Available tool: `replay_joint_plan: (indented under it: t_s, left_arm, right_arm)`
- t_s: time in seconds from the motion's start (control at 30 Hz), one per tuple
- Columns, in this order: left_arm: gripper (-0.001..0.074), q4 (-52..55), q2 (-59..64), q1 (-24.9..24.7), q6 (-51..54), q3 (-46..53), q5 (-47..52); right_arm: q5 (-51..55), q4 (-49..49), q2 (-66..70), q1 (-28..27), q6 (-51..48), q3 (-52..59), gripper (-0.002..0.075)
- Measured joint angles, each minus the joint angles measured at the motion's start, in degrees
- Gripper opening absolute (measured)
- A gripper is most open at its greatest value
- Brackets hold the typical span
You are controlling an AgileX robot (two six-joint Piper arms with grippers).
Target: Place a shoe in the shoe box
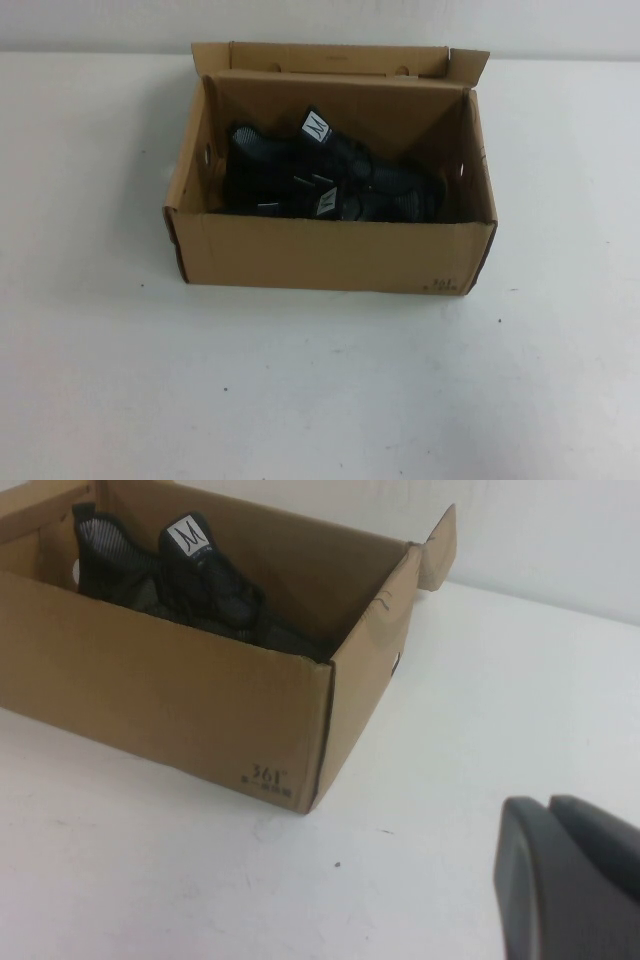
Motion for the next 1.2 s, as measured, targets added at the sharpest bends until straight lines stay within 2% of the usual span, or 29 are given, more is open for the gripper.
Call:
replay_joint_plan:
  t_s: [0.53,0.83,1.03,1.1,1.2]
  left_arm:
    - [-0.0001,0.0,-4.32,0.0,0.0,0.0,0.0]
    - [-0.0001,0.98,-7.81,0.0,0.08,0.23,-10.12]
    - [-0.0001,12.76,-8.31,0.0,-3.15,4.99,-11.31]
    - [-0.0001,20.64,-8.31,0.0,-10.34,7.04,-10.08]
    - [-0.0001,35.43,-9.28,0.0,-26.42,10.21,-7.8]
  right_arm:
    - [0.0,0.0,0.0,0.0,0.0,0.0,-0.0017]
    - [0.0,0.0,0.0,0.0,0.0,0.0,-0.0017]
    - [0.0,0.0,0.0,0.0,0.0,0.0,-0.0017]
    - [0.0,0.0,0.0,0.0,0.0,0.0,-0.0017]
    - [0.0,0.0,0.0,0.0,0.0,0.0,-0.0017]
